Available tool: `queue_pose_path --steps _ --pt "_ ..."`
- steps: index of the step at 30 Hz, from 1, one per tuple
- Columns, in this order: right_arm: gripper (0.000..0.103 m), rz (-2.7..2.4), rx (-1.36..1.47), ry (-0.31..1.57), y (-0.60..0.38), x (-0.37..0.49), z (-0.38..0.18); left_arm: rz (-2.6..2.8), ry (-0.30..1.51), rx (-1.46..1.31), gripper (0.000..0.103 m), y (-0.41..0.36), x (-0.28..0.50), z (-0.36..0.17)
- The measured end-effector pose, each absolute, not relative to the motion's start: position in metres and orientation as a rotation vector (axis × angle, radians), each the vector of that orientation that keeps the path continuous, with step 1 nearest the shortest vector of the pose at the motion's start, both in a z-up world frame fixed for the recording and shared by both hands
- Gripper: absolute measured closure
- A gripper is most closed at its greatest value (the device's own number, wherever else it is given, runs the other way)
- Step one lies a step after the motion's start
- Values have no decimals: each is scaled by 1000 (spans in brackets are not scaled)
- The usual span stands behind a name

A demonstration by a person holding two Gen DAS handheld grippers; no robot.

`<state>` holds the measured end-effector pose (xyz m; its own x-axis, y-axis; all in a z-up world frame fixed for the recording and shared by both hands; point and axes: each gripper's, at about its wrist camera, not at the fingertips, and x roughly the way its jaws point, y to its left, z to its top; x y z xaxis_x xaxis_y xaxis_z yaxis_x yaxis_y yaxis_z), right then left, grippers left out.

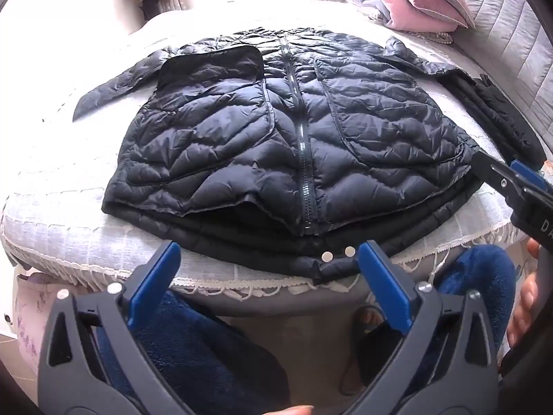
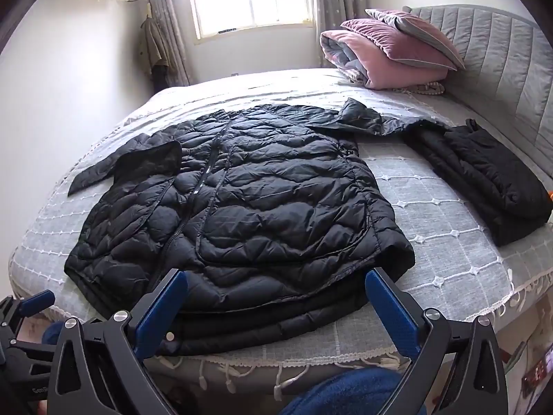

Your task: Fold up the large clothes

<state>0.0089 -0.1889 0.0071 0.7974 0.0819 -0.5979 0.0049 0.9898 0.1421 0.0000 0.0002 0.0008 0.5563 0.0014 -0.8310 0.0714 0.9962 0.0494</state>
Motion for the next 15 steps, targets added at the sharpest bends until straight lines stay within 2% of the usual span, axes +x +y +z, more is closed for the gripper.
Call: queue_pose_path --steps 15 --pt "0 114 79 646 -129 20 14 111 930 -10 0 83 12 17"
